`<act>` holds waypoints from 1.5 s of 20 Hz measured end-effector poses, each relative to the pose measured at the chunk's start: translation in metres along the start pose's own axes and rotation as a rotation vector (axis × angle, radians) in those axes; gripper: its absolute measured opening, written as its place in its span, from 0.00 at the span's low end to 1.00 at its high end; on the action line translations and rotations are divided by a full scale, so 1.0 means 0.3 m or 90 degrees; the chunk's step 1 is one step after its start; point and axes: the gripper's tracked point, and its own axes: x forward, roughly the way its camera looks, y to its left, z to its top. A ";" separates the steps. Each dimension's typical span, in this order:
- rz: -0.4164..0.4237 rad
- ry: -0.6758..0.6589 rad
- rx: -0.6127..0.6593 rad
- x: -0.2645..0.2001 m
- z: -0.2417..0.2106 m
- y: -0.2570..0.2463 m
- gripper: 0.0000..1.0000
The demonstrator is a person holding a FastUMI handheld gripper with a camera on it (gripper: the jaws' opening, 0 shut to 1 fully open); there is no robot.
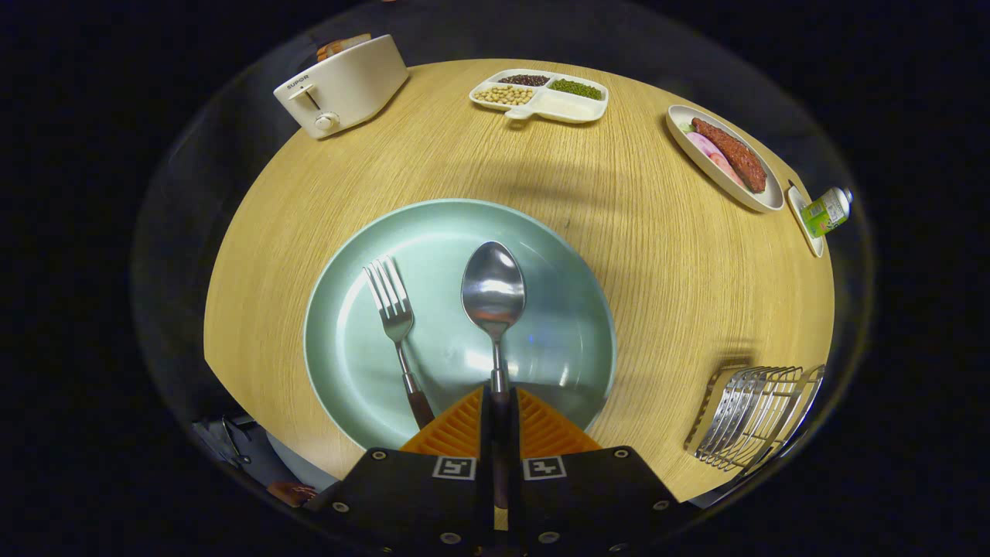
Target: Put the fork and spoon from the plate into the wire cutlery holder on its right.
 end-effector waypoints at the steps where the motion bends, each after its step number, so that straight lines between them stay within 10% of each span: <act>1: 0.007 -0.002 0.009 -0.002 -0.001 0.004 0.06; 17: -0.064 -0.147 0.074 -0.430 -0.040 -0.309 0.05; 30: -0.144 -0.017 0.099 -0.450 -0.321 -0.654 0.06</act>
